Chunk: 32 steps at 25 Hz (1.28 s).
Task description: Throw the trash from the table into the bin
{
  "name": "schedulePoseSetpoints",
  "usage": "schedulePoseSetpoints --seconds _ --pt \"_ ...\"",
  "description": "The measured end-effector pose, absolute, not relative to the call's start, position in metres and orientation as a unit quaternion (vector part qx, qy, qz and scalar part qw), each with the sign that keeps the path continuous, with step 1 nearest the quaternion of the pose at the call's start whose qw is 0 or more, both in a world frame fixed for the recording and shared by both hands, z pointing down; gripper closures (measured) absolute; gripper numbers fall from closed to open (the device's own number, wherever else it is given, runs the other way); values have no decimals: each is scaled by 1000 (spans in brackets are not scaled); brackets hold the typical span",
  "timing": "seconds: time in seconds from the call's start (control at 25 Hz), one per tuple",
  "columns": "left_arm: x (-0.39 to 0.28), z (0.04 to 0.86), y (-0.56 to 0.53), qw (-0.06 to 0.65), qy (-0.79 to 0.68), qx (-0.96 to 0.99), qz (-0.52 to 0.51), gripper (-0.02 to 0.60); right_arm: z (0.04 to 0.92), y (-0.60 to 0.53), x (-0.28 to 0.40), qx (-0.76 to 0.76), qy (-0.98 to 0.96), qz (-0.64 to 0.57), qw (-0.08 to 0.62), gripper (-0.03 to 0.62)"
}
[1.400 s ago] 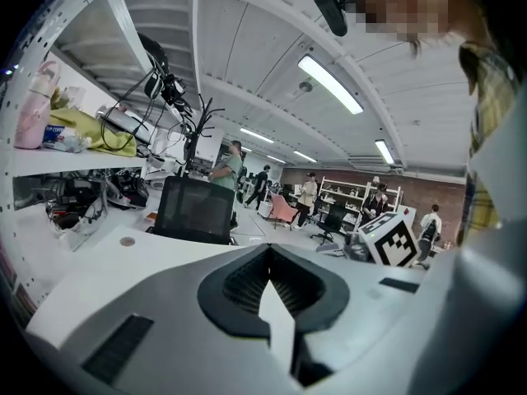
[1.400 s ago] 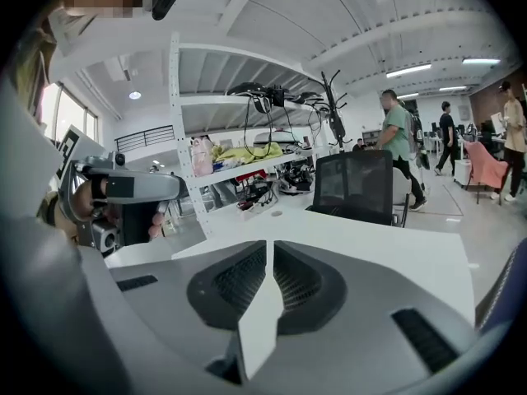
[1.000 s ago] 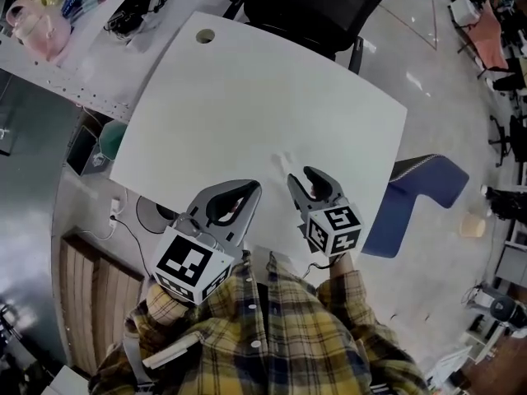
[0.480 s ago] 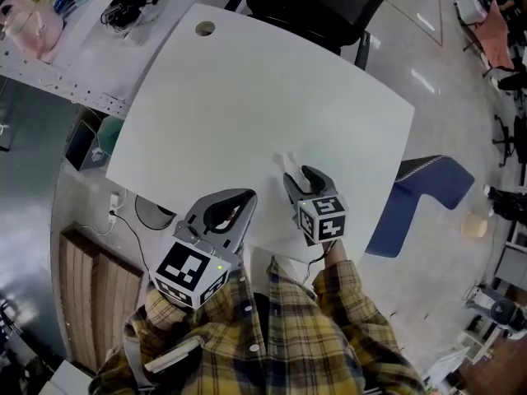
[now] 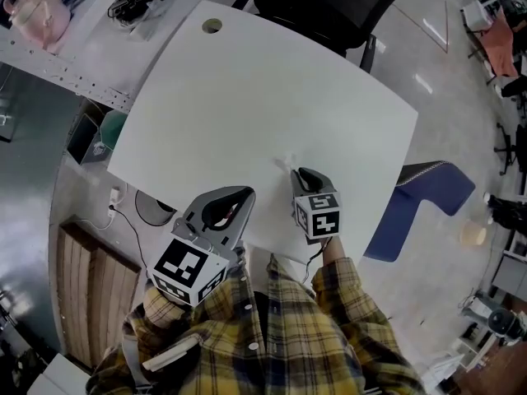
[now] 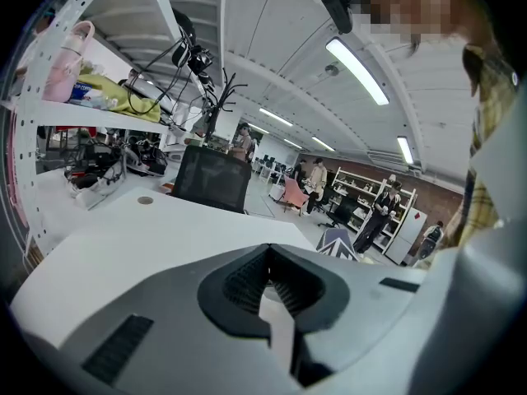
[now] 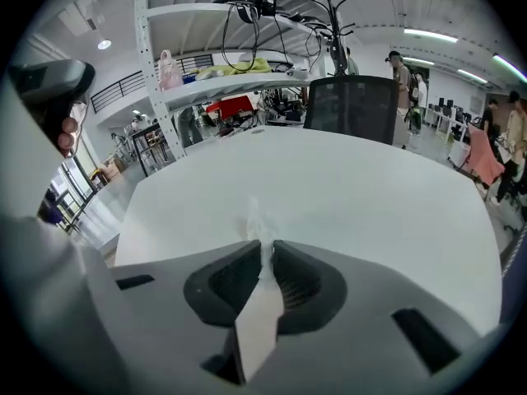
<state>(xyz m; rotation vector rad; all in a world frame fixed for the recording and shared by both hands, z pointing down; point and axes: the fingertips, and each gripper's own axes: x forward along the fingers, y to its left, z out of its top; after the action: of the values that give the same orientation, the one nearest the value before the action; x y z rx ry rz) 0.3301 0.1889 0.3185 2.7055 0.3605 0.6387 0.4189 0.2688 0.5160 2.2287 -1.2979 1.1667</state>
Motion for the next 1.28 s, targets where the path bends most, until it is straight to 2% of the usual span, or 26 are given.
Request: schedulePoseSetpoints --seconds 0.28,0.72,1.28 --pt "330 305 189 156 120 958 211 574 494 272 414 780 -469 394 129 572" --pt "325 260 202 123 108 972 166 574 434 279 398 788 -493 357 90 572" --pt "271 276 178 155 4 975 157 574 415 238 345 727 -590 335 104 573"
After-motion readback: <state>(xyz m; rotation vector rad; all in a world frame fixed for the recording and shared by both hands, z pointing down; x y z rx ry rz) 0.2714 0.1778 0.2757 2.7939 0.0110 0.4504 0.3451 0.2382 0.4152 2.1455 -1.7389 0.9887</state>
